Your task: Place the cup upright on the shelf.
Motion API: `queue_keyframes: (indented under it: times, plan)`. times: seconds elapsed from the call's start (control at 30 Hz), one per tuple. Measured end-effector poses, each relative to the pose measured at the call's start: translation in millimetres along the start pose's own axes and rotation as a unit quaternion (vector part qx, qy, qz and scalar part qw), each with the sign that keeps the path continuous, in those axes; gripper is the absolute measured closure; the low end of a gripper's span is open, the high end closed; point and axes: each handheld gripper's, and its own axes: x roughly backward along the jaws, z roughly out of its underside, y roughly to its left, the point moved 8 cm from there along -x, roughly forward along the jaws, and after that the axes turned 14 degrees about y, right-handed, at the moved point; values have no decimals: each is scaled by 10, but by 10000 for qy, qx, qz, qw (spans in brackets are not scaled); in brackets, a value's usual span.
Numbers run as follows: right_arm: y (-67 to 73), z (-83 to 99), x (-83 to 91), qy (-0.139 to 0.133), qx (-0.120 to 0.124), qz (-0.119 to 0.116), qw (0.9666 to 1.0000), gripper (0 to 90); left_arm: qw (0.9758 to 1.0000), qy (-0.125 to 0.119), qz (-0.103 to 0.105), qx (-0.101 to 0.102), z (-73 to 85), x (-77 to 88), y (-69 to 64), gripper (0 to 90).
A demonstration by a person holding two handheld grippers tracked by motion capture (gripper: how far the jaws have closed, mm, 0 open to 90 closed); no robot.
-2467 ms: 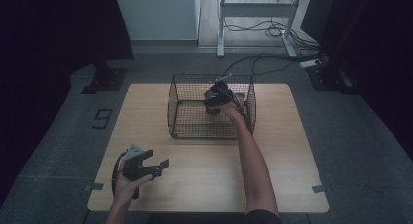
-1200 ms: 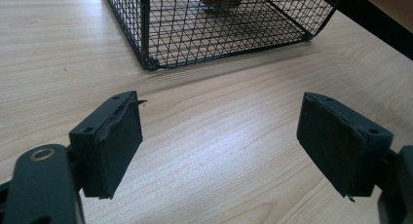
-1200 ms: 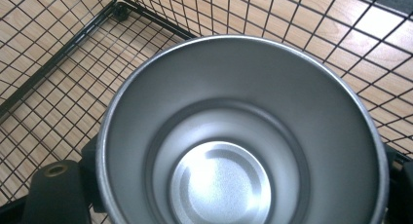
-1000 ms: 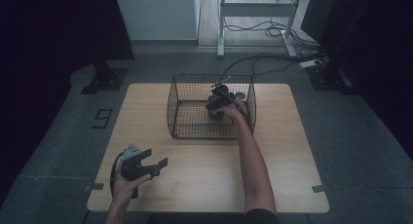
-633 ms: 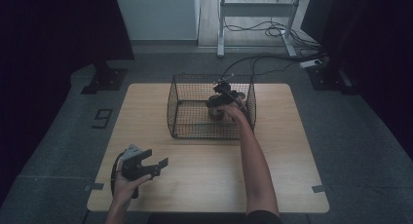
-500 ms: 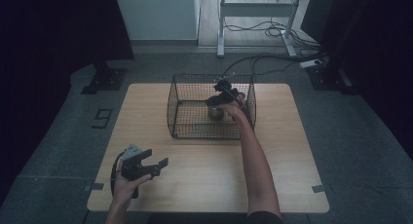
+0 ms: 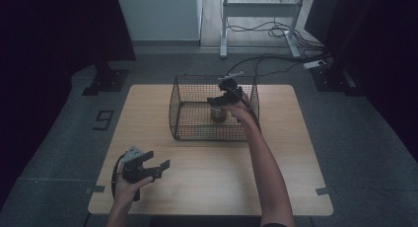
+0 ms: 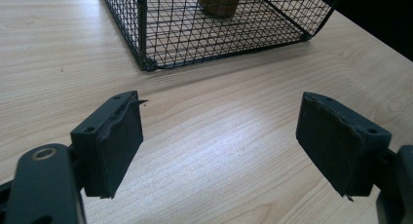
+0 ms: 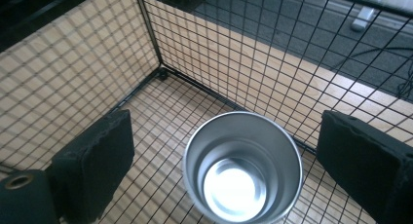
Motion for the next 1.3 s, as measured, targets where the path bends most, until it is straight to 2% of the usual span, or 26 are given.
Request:
queue_keyframes:
  times: [0.23, 0.47, 0.63, 0.77, 1.0, 1.17, 1.3]
  plan:
    - [111, 122, 282, -193, 69, -108, 9997, 91, 10000, -5, -19, -11, -7, 3, -12, 174]
    - [204, 353, 569, -431, 188, -155, 9988, 114, 10000, 15, -44, -39, -9, -1, -32, 174]
    - [253, 592, 723, -554, 297, -160, 9979, 129, 9999, 76, -67, -78, -3, -42, -58, 175]
    - [238, 763, 789, -657, 248, -170, 9974, 133, 9998, 114, -59, -151, -3, -63, -101, 174]
    - [283, 1105, 963, -835, 309, -207, 9958, 138, 9997, 171, -81, -180, 7, -89, -117, 174]
    - [288, 1378, 1110, -973, 303, -214, 9946, 148, 9995, 203, -58, -229, 9, -111, -156, 174]
    - [261, 1623, 1149, -987, 239, -201, 9946, 154, 9995, 217, -72, -237, 10, -115, -157, 173]
